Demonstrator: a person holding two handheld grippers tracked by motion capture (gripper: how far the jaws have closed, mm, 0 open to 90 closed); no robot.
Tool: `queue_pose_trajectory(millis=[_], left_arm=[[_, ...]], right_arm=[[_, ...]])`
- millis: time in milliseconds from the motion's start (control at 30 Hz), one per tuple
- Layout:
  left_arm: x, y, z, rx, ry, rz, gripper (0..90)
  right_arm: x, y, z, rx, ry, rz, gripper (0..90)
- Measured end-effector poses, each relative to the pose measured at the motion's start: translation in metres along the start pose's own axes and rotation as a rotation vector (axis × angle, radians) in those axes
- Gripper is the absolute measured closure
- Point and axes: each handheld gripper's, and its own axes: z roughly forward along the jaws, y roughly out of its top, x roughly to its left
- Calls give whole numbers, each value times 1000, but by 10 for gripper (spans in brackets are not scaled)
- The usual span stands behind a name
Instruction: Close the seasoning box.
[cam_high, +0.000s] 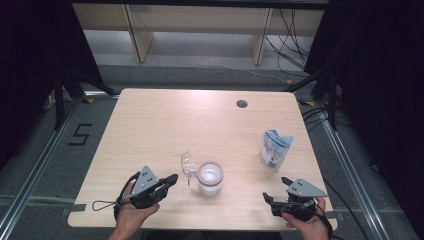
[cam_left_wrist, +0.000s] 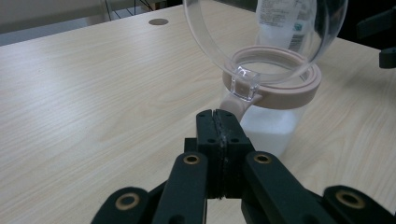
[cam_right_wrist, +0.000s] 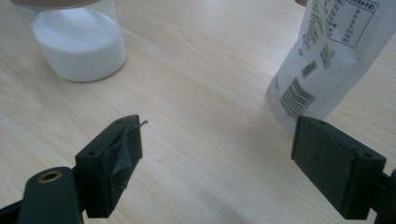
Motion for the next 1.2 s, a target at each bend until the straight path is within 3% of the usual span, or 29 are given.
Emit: queue_pose_trajectory(millis=[67,367,600,633,733,867,900,1200], left_arm=[[0,1,-1,2,4,1,886],[-4,14,3,-25,-15,9,882],[-7,21,7,-25,-23,28,879],[-8,22,7,-28,-23,29,880],[-8,23,7,-33,-22,23,878],[-9,26,7,-40,-23,31,878],[-9,26,8,-40,-23,33,878],[-11,27,9,-40,-24,38,874]], right_arm=[[1,0,0,11,14,15,173],[1,0,2,5,14,-13,177],[3,0,-1,19,4,23,178],[2,0,0,7,10,-3,180],[1,0,2,6,15,-14,180],[2,0,2,9,19,-9,181],[3,0,2,16,23,12,181],[3,0,2,18,29,3,182]])
